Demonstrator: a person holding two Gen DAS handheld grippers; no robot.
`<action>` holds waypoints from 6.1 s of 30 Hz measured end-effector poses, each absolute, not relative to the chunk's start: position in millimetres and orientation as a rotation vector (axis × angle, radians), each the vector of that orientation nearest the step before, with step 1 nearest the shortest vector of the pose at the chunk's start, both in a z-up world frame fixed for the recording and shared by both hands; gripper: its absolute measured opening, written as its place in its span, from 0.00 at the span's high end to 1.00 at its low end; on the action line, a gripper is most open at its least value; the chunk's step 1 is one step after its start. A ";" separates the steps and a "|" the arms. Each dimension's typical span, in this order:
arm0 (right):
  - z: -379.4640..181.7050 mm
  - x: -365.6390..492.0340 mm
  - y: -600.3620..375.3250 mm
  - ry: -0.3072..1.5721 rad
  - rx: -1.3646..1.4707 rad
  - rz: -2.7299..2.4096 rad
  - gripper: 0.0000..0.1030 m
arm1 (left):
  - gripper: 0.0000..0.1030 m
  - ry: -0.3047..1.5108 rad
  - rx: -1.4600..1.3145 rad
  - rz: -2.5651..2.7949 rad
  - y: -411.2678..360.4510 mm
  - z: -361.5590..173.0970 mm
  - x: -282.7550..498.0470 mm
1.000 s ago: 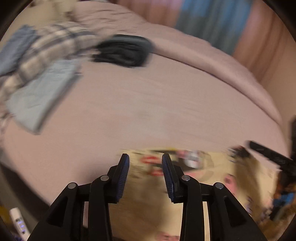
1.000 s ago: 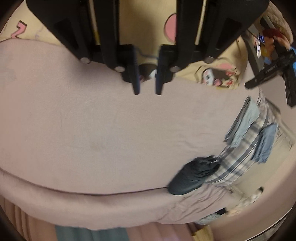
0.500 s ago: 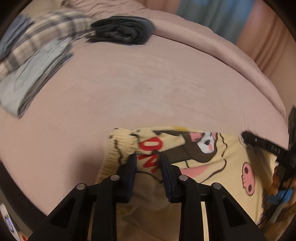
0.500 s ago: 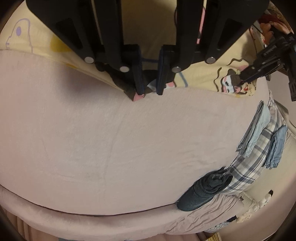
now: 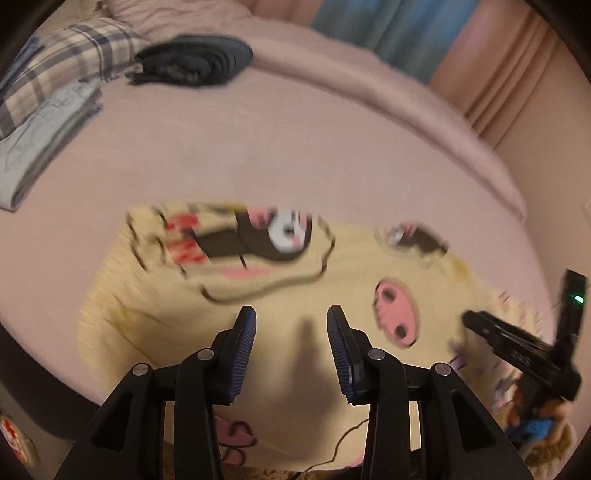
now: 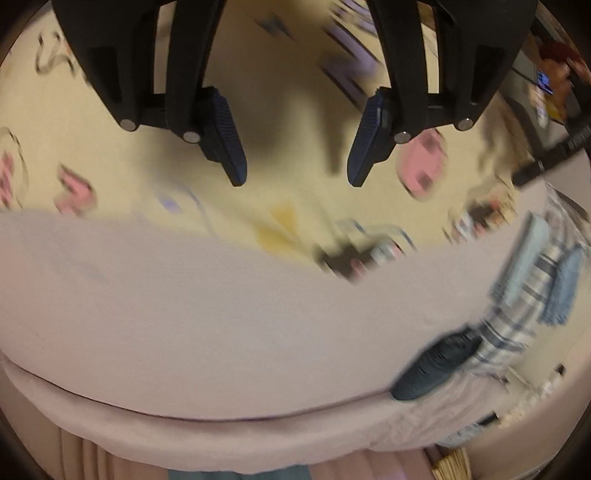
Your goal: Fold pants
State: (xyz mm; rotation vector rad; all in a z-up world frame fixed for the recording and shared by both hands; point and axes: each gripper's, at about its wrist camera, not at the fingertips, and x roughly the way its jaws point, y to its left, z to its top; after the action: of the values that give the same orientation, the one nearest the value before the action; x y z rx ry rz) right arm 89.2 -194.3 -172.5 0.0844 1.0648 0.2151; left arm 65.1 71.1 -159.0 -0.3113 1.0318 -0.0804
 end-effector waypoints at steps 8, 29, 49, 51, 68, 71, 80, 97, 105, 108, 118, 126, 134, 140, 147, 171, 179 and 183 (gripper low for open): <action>-182.4 41.3 -232.6 0.966 -0.010 0.059 0.46 | 0.62 1.019 -0.264 0.021 68.2 -177.5 52.5; -134.6 41.4 -456.6 0.817 0.238 -0.259 0.38 | 0.62 1.048 -0.204 -0.095 6.5 -146.8 71.2; -178.2 85.8 -546.6 0.843 0.285 -0.437 0.30 | 0.62 1.075 -0.056 -0.153 -56.6 -175.9 76.2; -167.7 65.1 -551.4 0.819 0.314 -0.427 0.29 | 0.62 1.090 -0.059 -0.163 -60.8 -170.6 77.7; -192.7 -42.6 -540.5 0.726 0.579 -0.298 0.25 | 0.62 1.095 -0.184 -0.500 -145.9 -136.8 80.4; -191.4 -25.9 -535.3 0.712 0.557 -0.291 0.41 | 0.62 1.114 -0.194 -0.520 -149.6 -141.0 80.5; -149.7 1.0 -478.0 0.670 0.403 -0.122 0.85 | 0.62 1.159 -0.282 -0.625 -158.0 -147.3 85.4; -174.3 16.9 -291.3 0.846 0.124 0.269 0.84 | 0.47 1.253 -0.459 -0.721 -179.4 -171.0 106.8; -167.6 -2.9 -278.7 0.819 0.060 0.314 0.84 | 0.83 1.267 -0.487 -0.743 -200.6 -172.5 120.9; -160.6 -8.4 -271.4 0.808 0.032 0.297 0.84 | 0.94 1.224 -0.419 -0.711 -192.2 -160.2 118.8; -133.3 -2.8 -205.7 0.753 0.038 0.491 0.84 | 0.94 1.062 -0.237 -0.559 -116.2 -122.5 111.0; -184.7 19.9 -165.6 0.891 -0.020 0.470 0.77 | 0.90 1.176 -0.179 -0.470 -105.9 -174.4 125.4; -148.2 -17.1 -194.1 0.875 0.064 0.470 0.44 | 0.77 1.092 -0.152 -0.377 -90.5 -139.8 113.0; -158.2 -39.3 -249.7 0.884 0.180 0.279 0.38 | 0.76 1.055 -0.227 -0.498 -90.0 -135.2 80.3; -176.7 -35.4 -266.3 0.948 0.152 0.193 0.51 | 0.77 1.143 -0.134 -0.475 -111.6 -175.9 63.7; -183.2 101.3 -307.3 1.012 0.167 0.036 0.96 | 0.77 1.168 -0.195 -0.479 -107.0 -189.0 24.0; -175.2 93.8 -312.0 0.982 0.210 0.045 0.92 | 0.77 1.164 -0.220 -0.500 -105.3 -182.1 11.1; -158.7 63.1 -311.3 0.941 0.221 0.075 0.57 | 0.77 1.130 -0.248 -0.490 -84.0 -167.8 3.9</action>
State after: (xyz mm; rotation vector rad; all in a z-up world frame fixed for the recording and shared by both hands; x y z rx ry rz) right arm 63.1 -311.3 -158.7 0.2212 0.9414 0.0752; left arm 3.9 -84.0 -167.8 -0.2480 1.1304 -0.4903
